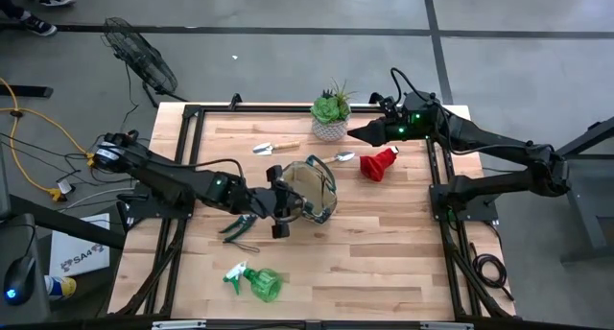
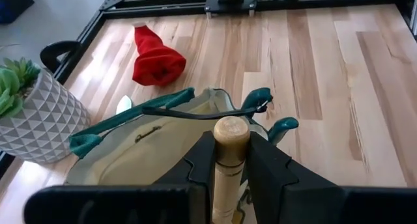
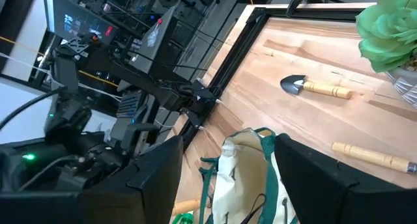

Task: Pick & Place Garden tools in Gardening bag
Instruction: Put the brown hand rake into the brown gardening bag

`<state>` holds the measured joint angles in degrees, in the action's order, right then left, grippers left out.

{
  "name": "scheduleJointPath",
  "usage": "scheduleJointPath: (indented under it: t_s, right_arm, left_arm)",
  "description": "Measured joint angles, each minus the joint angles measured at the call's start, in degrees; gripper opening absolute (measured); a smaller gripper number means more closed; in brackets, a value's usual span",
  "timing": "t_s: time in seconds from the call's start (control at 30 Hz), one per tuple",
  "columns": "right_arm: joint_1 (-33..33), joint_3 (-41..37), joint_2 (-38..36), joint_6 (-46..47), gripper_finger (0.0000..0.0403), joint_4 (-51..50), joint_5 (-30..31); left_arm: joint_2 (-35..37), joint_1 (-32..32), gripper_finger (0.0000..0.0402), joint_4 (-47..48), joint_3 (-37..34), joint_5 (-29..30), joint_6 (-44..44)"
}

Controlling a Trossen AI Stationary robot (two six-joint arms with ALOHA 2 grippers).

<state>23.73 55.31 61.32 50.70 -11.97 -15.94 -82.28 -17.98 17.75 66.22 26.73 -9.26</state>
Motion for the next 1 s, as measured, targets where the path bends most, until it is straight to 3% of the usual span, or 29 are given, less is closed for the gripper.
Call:
scheduleJointPath:
  t_s: [0.5, 1.0]
  right_arm:
    - [0.00, 0.00, 0.00, 0.00, 0.0235, -0.11, -0.02]
    - [0.00, -0.02, 0.00, 0.00, 0.0235, -0.35, -0.02]
  left_arm:
    - [0.50, 0.00, 0.0054, -7.32, -6.97, 0.88, -0.02]
    - [0.48, 0.02, 0.0054, -7.20, -7.11, 2.59, -0.02]
